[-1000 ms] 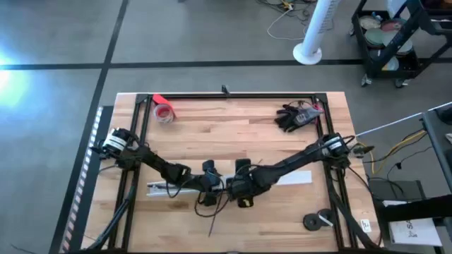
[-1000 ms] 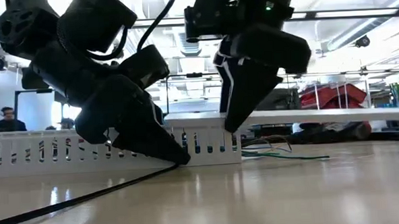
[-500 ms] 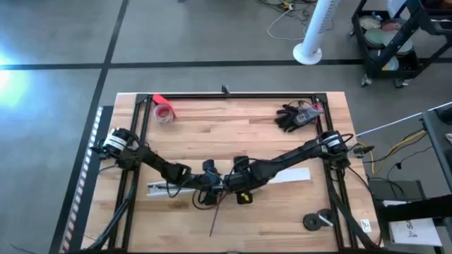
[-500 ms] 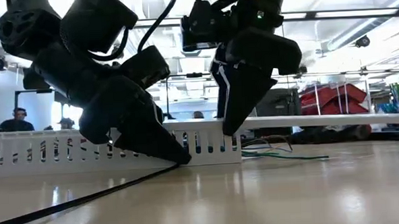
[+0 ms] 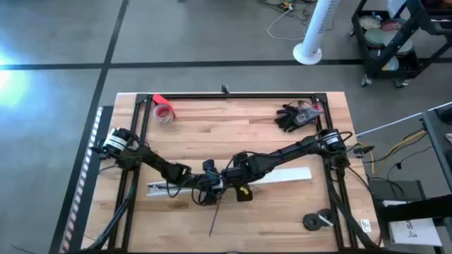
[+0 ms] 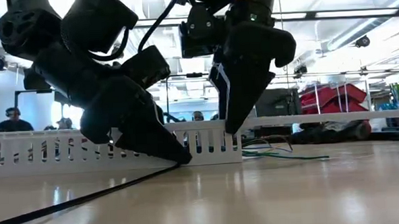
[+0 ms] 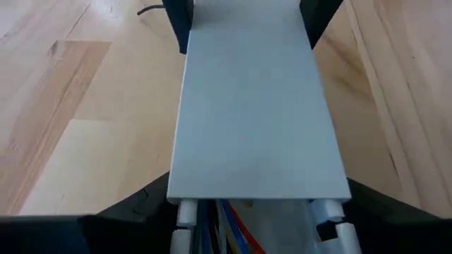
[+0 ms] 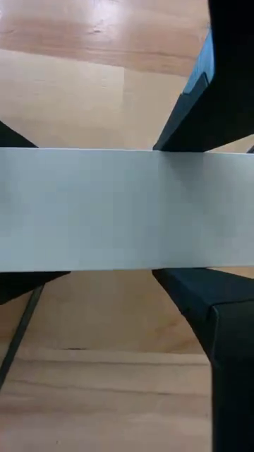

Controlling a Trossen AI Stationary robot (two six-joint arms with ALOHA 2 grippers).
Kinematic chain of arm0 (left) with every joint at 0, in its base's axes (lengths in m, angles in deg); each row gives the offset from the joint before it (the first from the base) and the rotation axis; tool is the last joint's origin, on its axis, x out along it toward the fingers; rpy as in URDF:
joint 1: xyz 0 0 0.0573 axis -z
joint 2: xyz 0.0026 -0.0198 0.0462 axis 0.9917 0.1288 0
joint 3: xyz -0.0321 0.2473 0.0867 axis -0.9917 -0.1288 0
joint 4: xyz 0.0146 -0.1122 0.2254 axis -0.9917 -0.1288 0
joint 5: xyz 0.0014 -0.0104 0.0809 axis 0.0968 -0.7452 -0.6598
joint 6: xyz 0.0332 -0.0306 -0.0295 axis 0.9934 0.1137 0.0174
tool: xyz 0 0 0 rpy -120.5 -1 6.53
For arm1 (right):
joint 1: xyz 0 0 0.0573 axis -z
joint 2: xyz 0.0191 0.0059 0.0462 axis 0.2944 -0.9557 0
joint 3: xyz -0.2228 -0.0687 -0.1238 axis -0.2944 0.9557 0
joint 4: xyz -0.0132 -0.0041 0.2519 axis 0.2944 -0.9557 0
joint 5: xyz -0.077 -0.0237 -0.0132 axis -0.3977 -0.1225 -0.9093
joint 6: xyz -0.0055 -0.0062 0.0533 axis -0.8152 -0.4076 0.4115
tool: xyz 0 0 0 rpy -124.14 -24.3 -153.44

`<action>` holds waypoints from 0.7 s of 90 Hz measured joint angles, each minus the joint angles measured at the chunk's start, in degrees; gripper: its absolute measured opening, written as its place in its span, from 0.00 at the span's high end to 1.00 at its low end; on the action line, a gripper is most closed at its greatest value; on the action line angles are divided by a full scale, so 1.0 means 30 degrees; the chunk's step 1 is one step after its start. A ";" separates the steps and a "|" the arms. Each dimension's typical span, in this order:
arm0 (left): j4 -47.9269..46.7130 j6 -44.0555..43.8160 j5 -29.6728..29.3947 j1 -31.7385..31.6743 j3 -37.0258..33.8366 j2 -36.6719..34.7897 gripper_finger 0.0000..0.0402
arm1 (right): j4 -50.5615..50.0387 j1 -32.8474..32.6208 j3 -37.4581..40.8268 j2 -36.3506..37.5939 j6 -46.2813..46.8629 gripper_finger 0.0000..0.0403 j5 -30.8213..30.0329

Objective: Ziptie cables
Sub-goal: Close the cable duct

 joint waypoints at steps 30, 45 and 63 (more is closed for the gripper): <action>0.0096 -0.0004 -0.0029 0.0000 0.0000 0.0000 0.41 | 0.0435 0.0035 -0.0009 -0.0060 -0.0185 0.46 0.0003; 0.0154 -0.0009 -0.0036 0.0000 -0.0015 0.0000 0.42 | 0.0748 0.0032 -0.0050 -0.0322 -0.0255 0.47 -0.0047; 0.0169 -0.0017 -0.0044 0.0000 -0.0023 0.0000 0.40 | 0.0917 0.0032 -0.0096 -0.0525 -0.0252 0.46 -0.0039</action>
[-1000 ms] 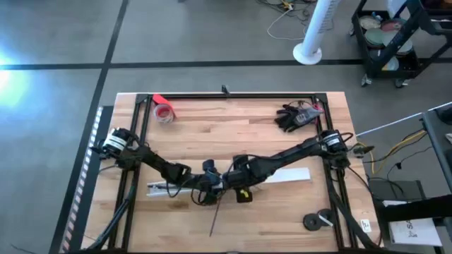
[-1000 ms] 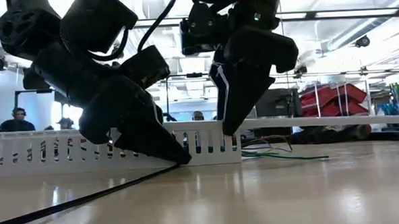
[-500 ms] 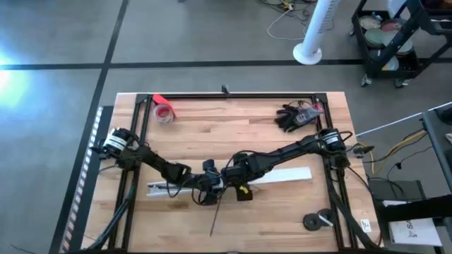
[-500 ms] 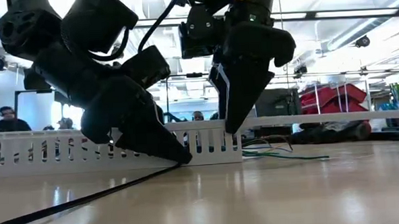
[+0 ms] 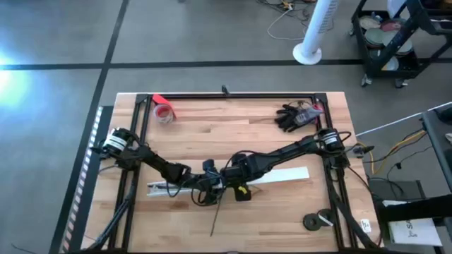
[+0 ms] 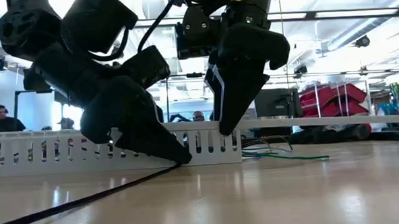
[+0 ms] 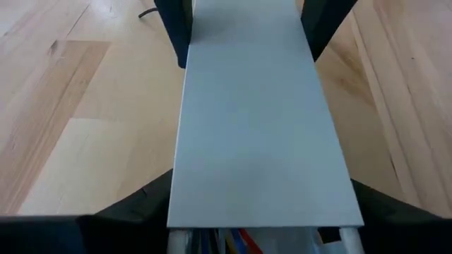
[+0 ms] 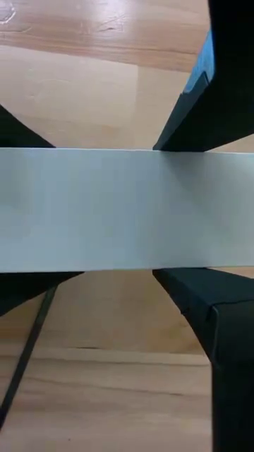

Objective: Ziptie cables
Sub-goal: Close the cable duct

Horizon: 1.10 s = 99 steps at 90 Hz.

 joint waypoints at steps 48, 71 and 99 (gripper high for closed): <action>-0.2974 -0.0764 0.0263 0.0000 -0.0020 -0.2003 0.23 | 0.0273 0.0013 -0.0044 0.0058 0.0201 0.46 -0.0252; -0.5136 -0.1307 0.1562 0.0051 -0.0006 -0.2635 0.13 | 0.0154 0.0015 -0.0044 0.0058 0.0180 0.47 -0.0212; -0.5692 -0.1754 0.1552 0.0342 -0.0064 -0.2557 0.13 | 0.0141 0.0066 -0.0044 0.0058 0.0158 0.46 -0.0144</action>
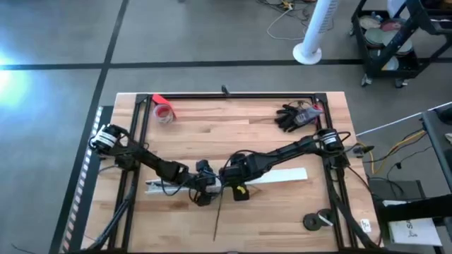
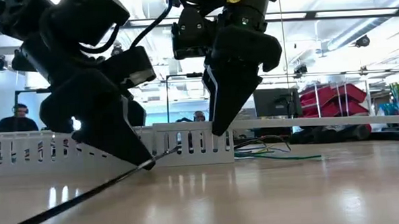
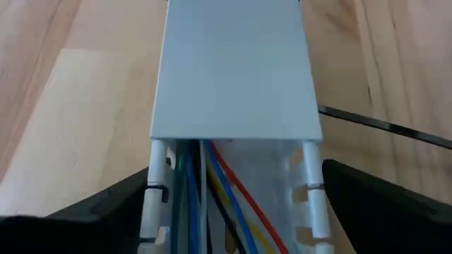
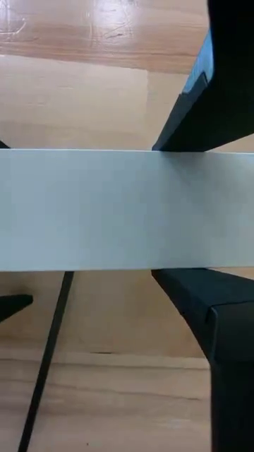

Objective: Ziptie cables
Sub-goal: Close the cable duct

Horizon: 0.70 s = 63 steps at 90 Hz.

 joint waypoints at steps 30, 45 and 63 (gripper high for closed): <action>-0.0397 -0.0867 -0.0332 0.0007 -0.0678 -0.0068 0.13 | -0.0024 -0.0007 0.0000 0.0007 -0.0100 0.46 0.0000; 0.0418 -0.1200 -0.0408 0.0024 -0.1237 -0.0054 0.21 | 0.0005 -0.0007 0.0007 0.0007 -0.0471 0.46 0.0075; 0.0912 -0.1584 -0.0550 0.0223 -0.1836 -0.0030 0.45 | 0.0076 0.0007 0.0015 0.0007 -0.0686 0.46 0.0114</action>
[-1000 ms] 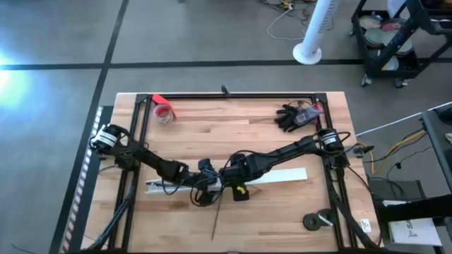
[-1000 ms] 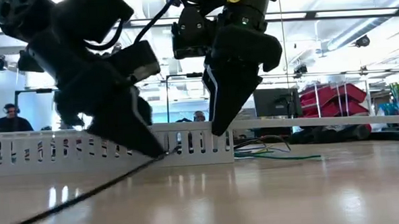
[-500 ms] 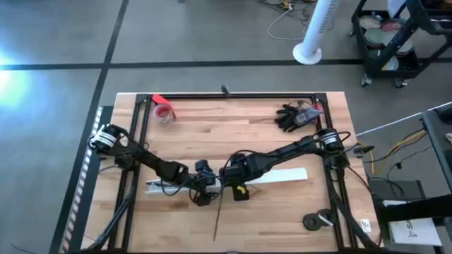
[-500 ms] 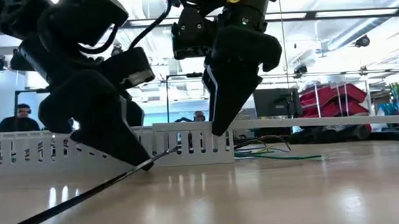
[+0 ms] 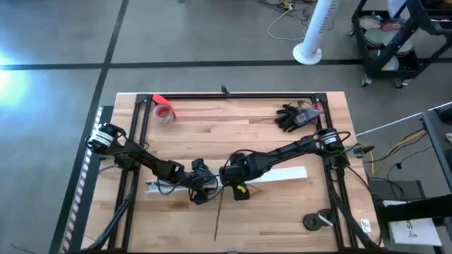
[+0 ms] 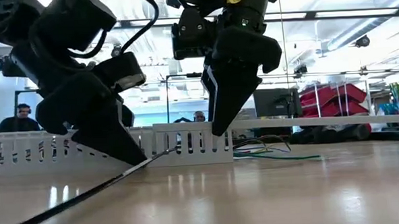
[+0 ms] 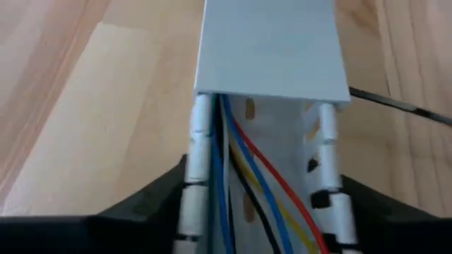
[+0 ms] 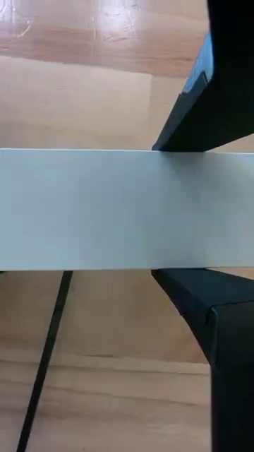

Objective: Ziptie cables
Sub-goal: Close the cable duct

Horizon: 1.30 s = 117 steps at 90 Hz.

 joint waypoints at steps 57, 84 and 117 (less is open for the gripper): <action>0.1415 0.0742 -0.0244 0.0075 -0.0095 0.0045 0.45 | 0.2433 0.0138 0.0084 -0.0197 0.0371 0.45 0.0510; 0.1855 0.1058 -0.0590 0.0083 -0.0088 0.0052 0.41 | 0.2620 0.0182 0.0102 -0.0211 0.0467 0.46 0.0419; 0.2420 0.1248 -0.0747 0.0039 -0.0066 0.0096 0.37 | 0.2395 0.0291 -0.0042 -0.0066 0.0449 0.29 0.0185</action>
